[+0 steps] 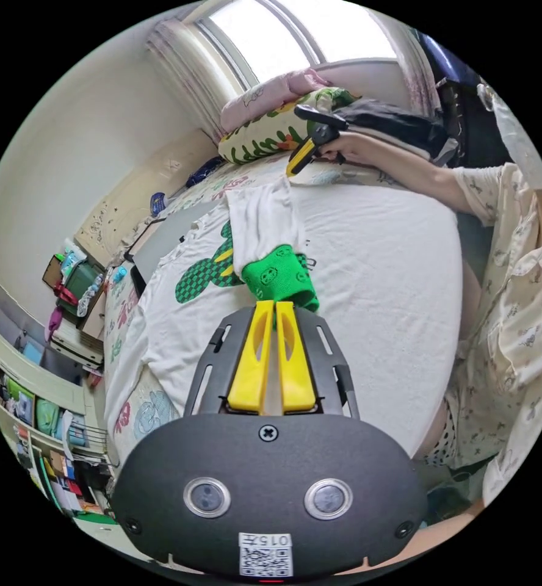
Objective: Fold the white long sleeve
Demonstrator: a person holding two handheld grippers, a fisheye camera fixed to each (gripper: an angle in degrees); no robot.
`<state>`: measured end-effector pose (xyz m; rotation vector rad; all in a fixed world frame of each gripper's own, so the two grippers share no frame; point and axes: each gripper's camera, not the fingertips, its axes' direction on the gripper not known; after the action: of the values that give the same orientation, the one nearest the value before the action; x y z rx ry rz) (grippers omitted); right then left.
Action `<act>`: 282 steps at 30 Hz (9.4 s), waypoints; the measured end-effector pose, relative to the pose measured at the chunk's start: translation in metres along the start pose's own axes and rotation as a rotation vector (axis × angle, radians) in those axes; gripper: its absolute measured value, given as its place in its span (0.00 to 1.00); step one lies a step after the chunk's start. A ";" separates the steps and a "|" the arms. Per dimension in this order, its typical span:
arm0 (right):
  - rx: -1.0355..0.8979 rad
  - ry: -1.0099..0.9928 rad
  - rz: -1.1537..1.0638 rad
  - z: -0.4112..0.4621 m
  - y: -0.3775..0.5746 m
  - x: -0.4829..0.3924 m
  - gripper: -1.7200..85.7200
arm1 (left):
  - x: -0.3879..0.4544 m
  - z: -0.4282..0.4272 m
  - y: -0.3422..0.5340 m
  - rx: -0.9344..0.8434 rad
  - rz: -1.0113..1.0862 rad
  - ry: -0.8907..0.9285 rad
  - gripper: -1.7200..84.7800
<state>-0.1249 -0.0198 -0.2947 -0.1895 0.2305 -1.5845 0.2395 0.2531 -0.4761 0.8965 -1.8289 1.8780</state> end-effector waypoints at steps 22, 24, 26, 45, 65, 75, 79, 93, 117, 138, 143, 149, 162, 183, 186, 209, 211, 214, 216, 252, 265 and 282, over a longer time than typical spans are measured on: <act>0.090 0.140 -0.115 0.034 0.039 0.001 0.07 | -0.025 -0.131 0.087 0.085 -0.124 0.008 0.03; 0.190 0.157 -0.213 0.006 0.042 -0.029 0.08 | -0.030 -0.148 0.110 0.106 -0.147 -0.007 0.04; 0.345 0.199 -0.286 -0.026 0.051 -0.071 0.08 | -0.041 -0.179 0.144 0.168 -0.197 -0.056 0.04; 0.466 0.656 0.794 0.065 0.278 -0.065 0.01 | -0.263 -0.248 0.546 0.615 -0.952 -0.315 0.09; 0.079 0.522 0.857 0.211 0.229 0.054 0.01 | -0.238 -0.313 0.695 0.746 -1.022 -0.160 0.01; 0.018 0.546 0.772 0.266 0.210 0.058 0.01 | -0.186 -0.351 0.695 0.759 -0.944 -0.238 0.01; -0.026 0.571 0.741 0.290 0.202 0.056 0.01 | -0.172 -0.362 0.714 0.823 -0.981 -0.222 0.01; -0.222 0.805 0.494 0.357 0.184 0.014 0.01 | -0.117 -0.373 0.710 0.925 -0.918 -0.220 0.01; 0.232 0.669 0.306 0.202 0.237 0.008 0.01 | -0.080 -0.222 0.522 0.684 -0.707 -0.191 0.03; 0.450 -0.435 -0.565 0.123 0.169 -0.028 0.13 | -0.033 0.134 0.204 0.107 -0.583 0.383 0.14; 0.402 -0.388 -0.523 0.093 0.157 -0.045 0.11 | -0.026 0.167 0.220 0.124 -0.672 0.398 0.14; 0.237 -0.380 -0.598 0.079 0.113 -0.067 0.11 | -0.019 0.233 0.193 0.032 -0.632 0.399 0.13; 0.258 -0.455 -0.584 0.025 0.088 -0.085 0.01 | 0.009 0.303 0.185 -0.061 -0.526 0.498 0.06; 0.380 -0.603 -0.418 -0.064 -0.026 -0.073 0.07 | 0.044 0.262 0.206 -0.118 -0.448 0.464 0.11; 0.410 -0.354 -0.037 -0.060 -0.027 -0.009 0.08 | 0.048 0.220 0.205 -0.032 -0.409 0.386 0.14; 0.011 -0.027 0.436 -0.037 -0.182 0.036 0.03 | 0.163 0.217 0.167 -0.122 -0.137 0.626 0.06; 0.050 -0.054 0.507 -0.048 -0.179 0.054 0.06 | 0.145 0.197 0.168 -0.050 -0.160 0.625 0.07; 0.065 -0.151 0.598 -0.056 -0.176 0.088 0.13 | 0.097 0.177 0.152 0.077 -0.253 0.551 0.10; 0.085 -0.216 0.629 -0.061 -0.173 0.106 0.15 | 0.058 0.185 0.131 0.106 -0.345 0.518 0.12; 0.136 -0.543 0.746 -0.024 -0.081 0.198 0.06 | 0.051 0.538 -0.115 -0.239 -0.566 0.013 0.10; 0.700 -0.329 0.227 -0.120 -0.009 0.046 0.10 | 0.231 0.317 -0.029 0.073 -0.233 0.400 0.11; 0.365 -0.503 -0.484 0.018 0.014 -0.131 0.14 | 0.325 0.387 0.067 -0.053 -0.056 0.795 0.12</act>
<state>-0.1037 0.1102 -0.2784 -0.3692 -0.5304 -1.9614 0.0301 -0.1874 -0.3278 0.1190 -1.3243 1.7707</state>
